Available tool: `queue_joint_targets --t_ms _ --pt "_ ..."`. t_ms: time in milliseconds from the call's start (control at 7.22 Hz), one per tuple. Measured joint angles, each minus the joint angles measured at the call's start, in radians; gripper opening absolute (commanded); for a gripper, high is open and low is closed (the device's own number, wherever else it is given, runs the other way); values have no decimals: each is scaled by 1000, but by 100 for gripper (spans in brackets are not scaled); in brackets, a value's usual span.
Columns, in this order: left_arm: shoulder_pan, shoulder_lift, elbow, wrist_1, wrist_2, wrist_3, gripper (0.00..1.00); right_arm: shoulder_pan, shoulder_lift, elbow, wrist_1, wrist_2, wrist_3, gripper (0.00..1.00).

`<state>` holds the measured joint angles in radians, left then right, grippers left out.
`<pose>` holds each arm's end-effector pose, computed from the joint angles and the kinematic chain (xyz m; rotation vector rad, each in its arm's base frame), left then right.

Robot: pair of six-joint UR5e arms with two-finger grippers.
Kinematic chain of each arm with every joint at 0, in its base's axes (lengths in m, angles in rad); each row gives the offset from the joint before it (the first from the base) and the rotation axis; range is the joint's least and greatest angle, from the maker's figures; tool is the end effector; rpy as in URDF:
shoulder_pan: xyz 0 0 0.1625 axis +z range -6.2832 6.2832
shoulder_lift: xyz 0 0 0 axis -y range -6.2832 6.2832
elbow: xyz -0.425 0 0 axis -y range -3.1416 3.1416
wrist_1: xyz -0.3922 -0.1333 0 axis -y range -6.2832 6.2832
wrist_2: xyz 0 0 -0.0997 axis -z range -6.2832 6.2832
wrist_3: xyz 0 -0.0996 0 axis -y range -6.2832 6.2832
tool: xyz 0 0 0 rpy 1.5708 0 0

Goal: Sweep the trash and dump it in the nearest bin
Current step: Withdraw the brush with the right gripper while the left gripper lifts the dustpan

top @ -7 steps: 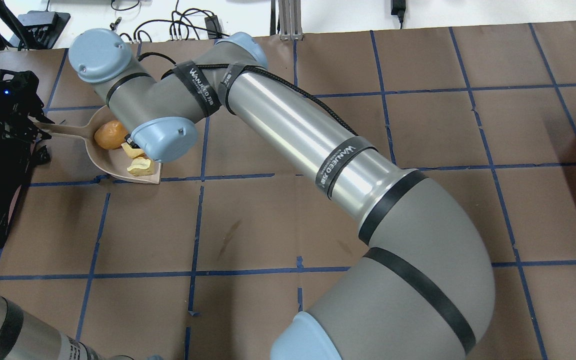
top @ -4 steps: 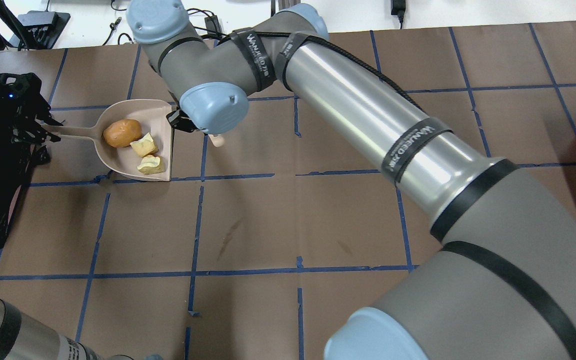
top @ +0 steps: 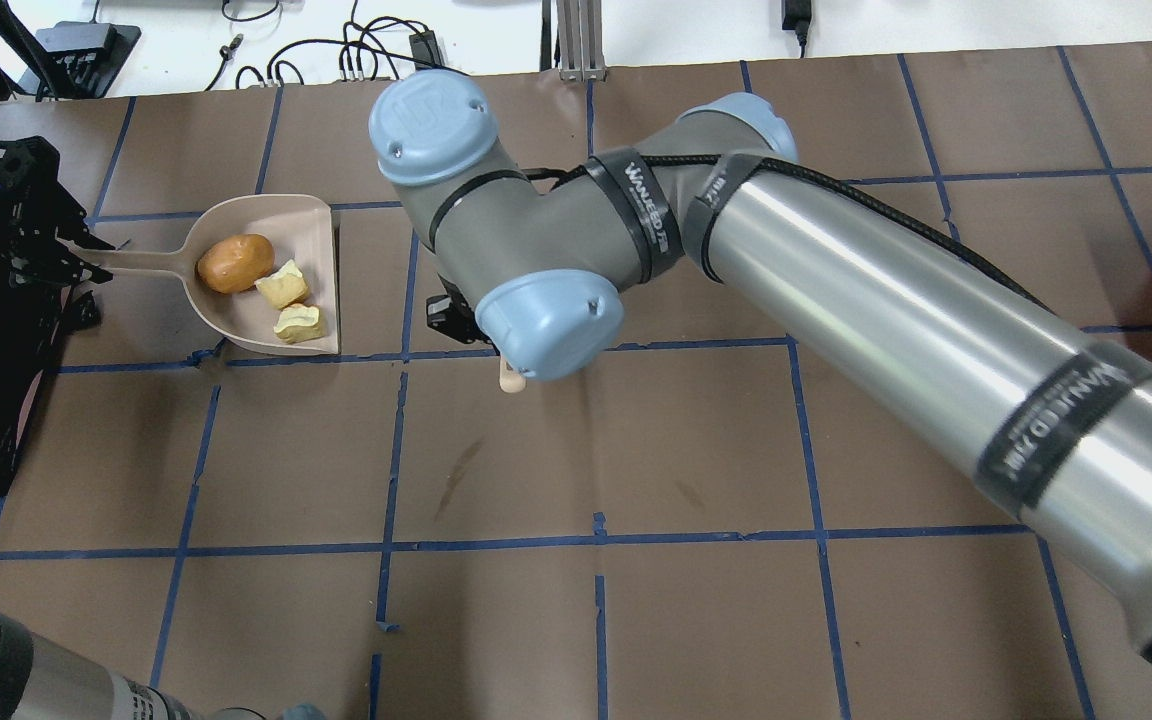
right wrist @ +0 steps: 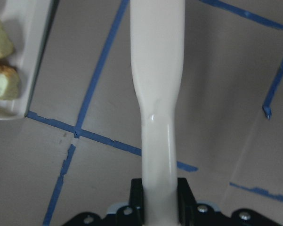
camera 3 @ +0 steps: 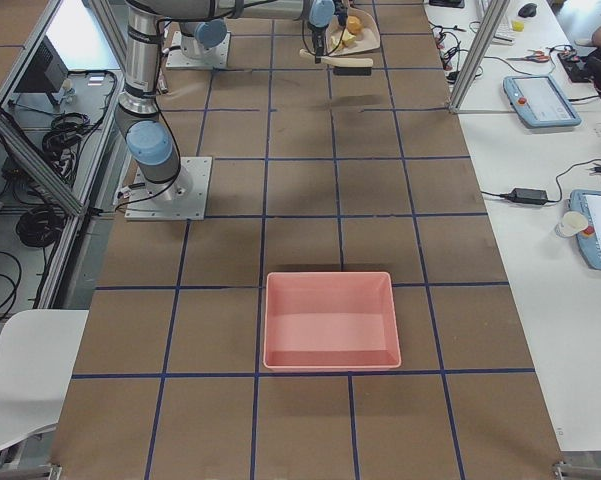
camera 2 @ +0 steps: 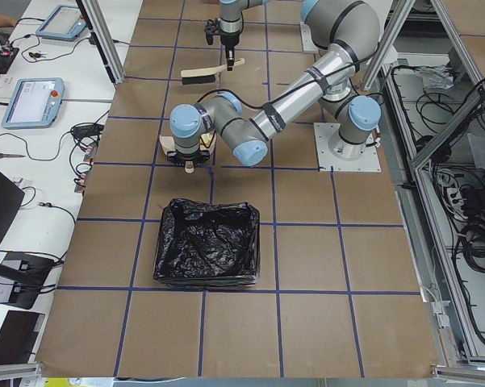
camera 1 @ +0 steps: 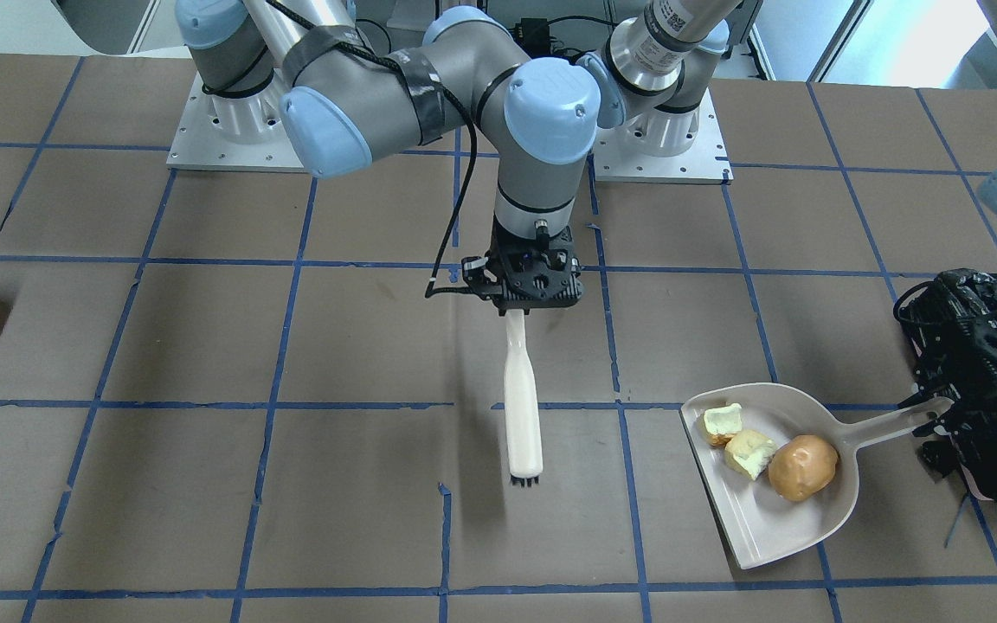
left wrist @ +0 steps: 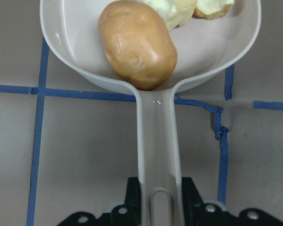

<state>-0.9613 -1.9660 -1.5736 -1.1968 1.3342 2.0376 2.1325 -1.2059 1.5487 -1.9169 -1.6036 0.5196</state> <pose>0.2279 -0.6001 0.3035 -1.9886 -2.3014 0.3416 0.4409 -0.4564 0.3285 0.0655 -3.1143 0.0307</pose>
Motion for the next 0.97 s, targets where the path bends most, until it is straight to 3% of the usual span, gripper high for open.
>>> queue_joint_targets --t_ms 416,693,970 --pt "39 23 -14 -31 -32 -26 8 8 -251 327 -75 -1 87 1" --pt "43 24 -13 -30 -47 -35 8 40 -254 461 -268 0 110 1" --pt "73 31 -1 -52 -89 -37 8 89 -195 510 -403 -14 102 1"
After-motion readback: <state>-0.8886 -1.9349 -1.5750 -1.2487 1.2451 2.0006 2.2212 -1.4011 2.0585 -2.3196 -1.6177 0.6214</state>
